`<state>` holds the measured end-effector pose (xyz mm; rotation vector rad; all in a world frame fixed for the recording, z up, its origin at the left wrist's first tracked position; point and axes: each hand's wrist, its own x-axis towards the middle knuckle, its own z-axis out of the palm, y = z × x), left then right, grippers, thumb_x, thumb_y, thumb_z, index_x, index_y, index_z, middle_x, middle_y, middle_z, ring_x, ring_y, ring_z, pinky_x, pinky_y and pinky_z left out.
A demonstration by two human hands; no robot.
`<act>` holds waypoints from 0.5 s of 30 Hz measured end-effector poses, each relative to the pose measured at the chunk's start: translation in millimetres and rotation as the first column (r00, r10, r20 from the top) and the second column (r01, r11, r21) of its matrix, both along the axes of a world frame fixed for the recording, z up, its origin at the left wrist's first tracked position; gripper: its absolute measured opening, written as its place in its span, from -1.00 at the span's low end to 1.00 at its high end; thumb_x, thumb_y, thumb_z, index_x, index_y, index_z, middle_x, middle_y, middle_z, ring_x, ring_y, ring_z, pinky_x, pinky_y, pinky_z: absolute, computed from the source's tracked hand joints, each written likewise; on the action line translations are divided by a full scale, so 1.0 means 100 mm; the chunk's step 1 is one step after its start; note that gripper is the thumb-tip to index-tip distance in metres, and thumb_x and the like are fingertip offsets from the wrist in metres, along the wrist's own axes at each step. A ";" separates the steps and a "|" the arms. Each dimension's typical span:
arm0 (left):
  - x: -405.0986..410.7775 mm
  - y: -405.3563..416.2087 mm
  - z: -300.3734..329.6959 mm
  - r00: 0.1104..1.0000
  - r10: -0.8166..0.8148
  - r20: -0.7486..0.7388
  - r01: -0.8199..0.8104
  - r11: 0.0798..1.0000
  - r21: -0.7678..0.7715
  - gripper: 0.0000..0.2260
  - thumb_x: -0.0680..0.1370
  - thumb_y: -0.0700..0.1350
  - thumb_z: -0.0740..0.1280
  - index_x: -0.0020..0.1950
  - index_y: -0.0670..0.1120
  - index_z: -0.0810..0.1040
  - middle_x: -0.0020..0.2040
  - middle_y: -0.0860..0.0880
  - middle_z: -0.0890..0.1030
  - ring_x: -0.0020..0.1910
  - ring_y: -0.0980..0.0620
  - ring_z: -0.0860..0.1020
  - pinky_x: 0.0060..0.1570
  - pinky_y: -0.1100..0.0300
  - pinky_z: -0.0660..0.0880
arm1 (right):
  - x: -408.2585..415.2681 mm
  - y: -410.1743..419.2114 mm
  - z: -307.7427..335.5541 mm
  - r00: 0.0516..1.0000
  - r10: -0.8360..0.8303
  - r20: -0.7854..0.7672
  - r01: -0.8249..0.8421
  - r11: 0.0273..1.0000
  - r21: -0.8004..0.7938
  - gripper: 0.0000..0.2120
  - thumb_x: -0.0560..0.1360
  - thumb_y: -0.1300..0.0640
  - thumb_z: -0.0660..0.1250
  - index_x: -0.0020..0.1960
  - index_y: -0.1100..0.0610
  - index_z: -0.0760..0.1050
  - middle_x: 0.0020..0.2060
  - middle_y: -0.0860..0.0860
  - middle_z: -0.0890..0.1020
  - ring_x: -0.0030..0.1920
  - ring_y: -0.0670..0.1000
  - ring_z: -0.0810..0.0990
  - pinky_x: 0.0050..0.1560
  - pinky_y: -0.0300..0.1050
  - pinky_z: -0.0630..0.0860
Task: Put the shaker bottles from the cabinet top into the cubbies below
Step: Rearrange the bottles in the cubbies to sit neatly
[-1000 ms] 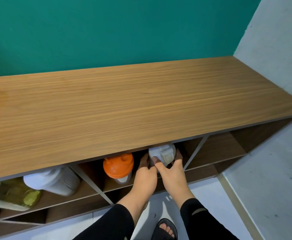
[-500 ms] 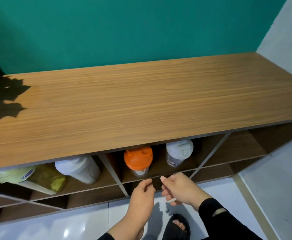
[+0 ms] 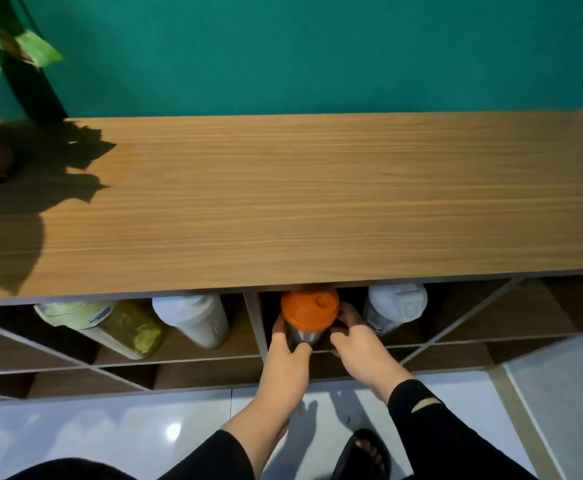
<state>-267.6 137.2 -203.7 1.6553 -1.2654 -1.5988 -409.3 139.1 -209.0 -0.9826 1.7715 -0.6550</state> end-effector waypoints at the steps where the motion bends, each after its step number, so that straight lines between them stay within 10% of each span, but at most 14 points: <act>1: -0.02 -0.04 0.00 1.000 0.002 0.002 -0.002 1.000 0.004 -0.46 0.62 -0.23 0.23 0.56 0.05 0.18 -0.01 0.05 0.53 -0.15 0.13 0.50 -0.22 0.34 0.45 | -0.03 0.02 -0.02 1.000 -0.006 -0.008 0.006 1.000 -0.008 -0.50 0.56 0.31 0.20 0.47 0.03 0.30 0.26 0.11 0.57 0.27 0.17 0.54 0.36 0.19 0.47; 4: -0.08 -0.07 0.03 0.999 0.045 0.009 -0.045 0.999 0.009 -0.40 0.61 -0.18 0.28 0.60 0.00 0.13 0.27 -0.07 0.50 0.15 0.00 0.51 0.09 0.15 0.43 | -0.07 0.05 -0.05 0.999 -0.014 -0.037 0.014 1.000 -0.003 -0.43 0.52 0.23 0.22 0.51 -0.01 0.24 0.25 0.14 0.56 0.19 0.19 0.56 0.27 0.25 0.54; 11: -0.17 -0.08 -0.02 0.999 0.051 -0.006 -0.051 0.998 0.025 -0.48 0.61 -0.28 0.23 0.54 -0.01 0.22 -0.10 0.08 0.52 -0.23 0.19 0.46 -0.24 0.29 0.41 | -0.08 0.05 -0.06 0.999 0.035 -0.009 -0.035 0.999 -0.005 -0.50 0.54 0.25 0.22 0.45 0.01 0.32 0.07 -0.05 0.58 0.10 0.00 0.57 0.30 0.16 0.53; 15: -0.15 -0.20 -0.03 0.998 0.047 -0.030 -0.045 0.998 0.047 -0.43 0.60 -0.27 0.23 0.58 0.05 0.21 0.12 -0.01 0.60 0.00 0.04 0.58 0.05 0.14 0.54 | -0.10 0.07 -0.07 0.999 0.020 -0.037 -0.021 0.999 -0.026 -0.55 0.55 0.24 0.23 0.40 -0.03 0.34 0.15 0.05 0.58 0.16 0.12 0.59 0.26 0.18 0.56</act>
